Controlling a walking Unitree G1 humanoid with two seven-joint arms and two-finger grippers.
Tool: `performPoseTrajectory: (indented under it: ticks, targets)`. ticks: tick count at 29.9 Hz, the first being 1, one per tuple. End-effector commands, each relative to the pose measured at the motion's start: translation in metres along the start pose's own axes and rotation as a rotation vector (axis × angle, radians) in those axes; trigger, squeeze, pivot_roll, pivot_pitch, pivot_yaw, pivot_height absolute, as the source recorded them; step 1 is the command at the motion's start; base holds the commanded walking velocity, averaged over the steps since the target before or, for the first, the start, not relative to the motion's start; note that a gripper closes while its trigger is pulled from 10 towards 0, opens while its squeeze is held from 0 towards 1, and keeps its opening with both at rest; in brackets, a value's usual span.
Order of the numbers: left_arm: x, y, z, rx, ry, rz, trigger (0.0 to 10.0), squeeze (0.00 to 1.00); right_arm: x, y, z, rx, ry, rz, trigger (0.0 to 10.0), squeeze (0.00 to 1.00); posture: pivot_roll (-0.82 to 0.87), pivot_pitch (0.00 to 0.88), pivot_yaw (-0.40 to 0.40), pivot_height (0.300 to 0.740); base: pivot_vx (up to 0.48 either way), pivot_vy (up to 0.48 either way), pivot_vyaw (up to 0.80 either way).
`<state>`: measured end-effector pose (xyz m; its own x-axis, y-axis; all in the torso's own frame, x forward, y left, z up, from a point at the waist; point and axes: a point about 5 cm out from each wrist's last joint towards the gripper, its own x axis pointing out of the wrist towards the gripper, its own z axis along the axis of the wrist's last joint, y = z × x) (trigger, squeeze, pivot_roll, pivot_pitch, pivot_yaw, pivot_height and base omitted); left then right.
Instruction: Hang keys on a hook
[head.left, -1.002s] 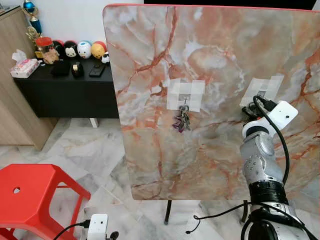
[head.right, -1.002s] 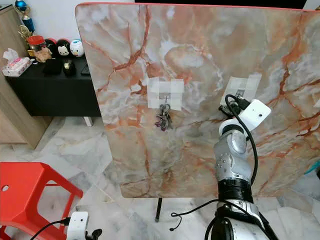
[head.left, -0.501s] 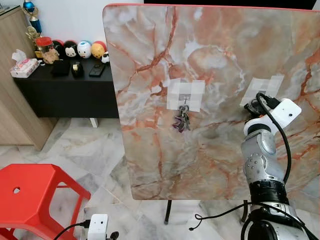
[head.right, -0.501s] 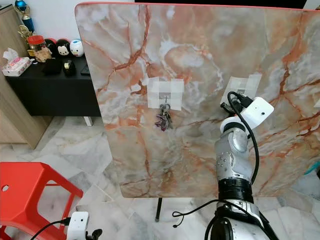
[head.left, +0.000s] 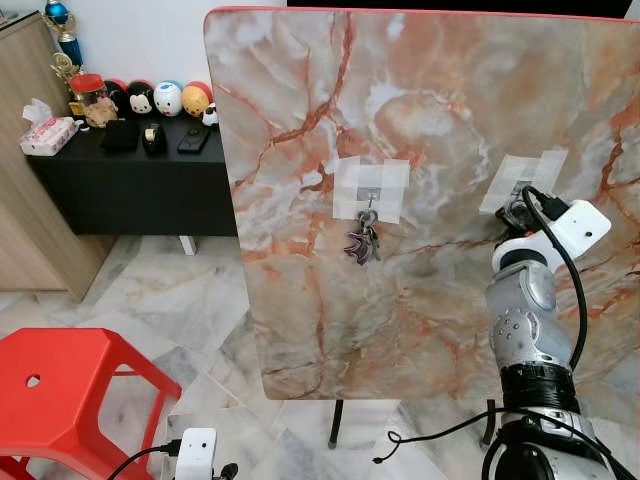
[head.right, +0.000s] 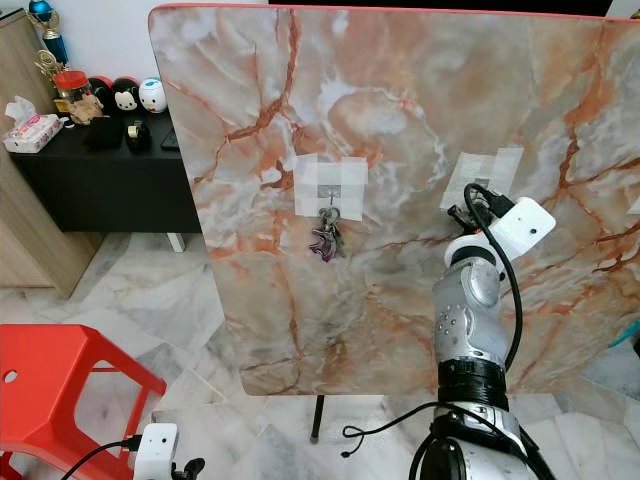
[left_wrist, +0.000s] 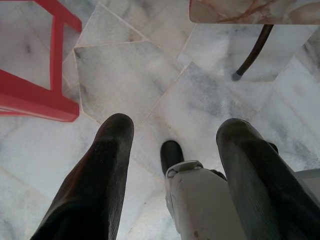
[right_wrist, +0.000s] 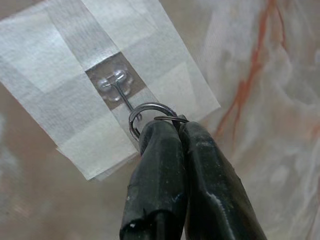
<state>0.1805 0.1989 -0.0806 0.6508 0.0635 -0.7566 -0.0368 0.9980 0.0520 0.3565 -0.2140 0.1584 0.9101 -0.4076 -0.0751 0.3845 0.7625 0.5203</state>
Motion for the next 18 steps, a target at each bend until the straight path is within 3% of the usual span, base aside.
performPoseTrajectory:
  ticks: [1,14,18]
  targets:
    - [0.0,-0.002,-0.004,0.009,0.022,-0.008,10.0,0.0,0.0,0.001,0.009,0.019,-0.029,-0.002,10.0,0.0,-0.01,0.0,-0.051,0.74,0.0,0.0,0.0]
    - [-0.001,-0.002,-0.004,0.012,0.024,-0.01,10.0,0.0,0.0,0.002,0.006,0.048,0.001,0.002,10.0,0.0,-0.01,0.0,-0.051,0.74,0.0,0.0,0.0]
    - [-0.001,-0.002,-0.004,0.014,0.024,-0.009,10.0,0.0,0.001,0.013,0.005,0.056,0.018,0.057,10.0,0.0,-0.01,0.0,-0.05,0.74,0.0,0.0,0.0]
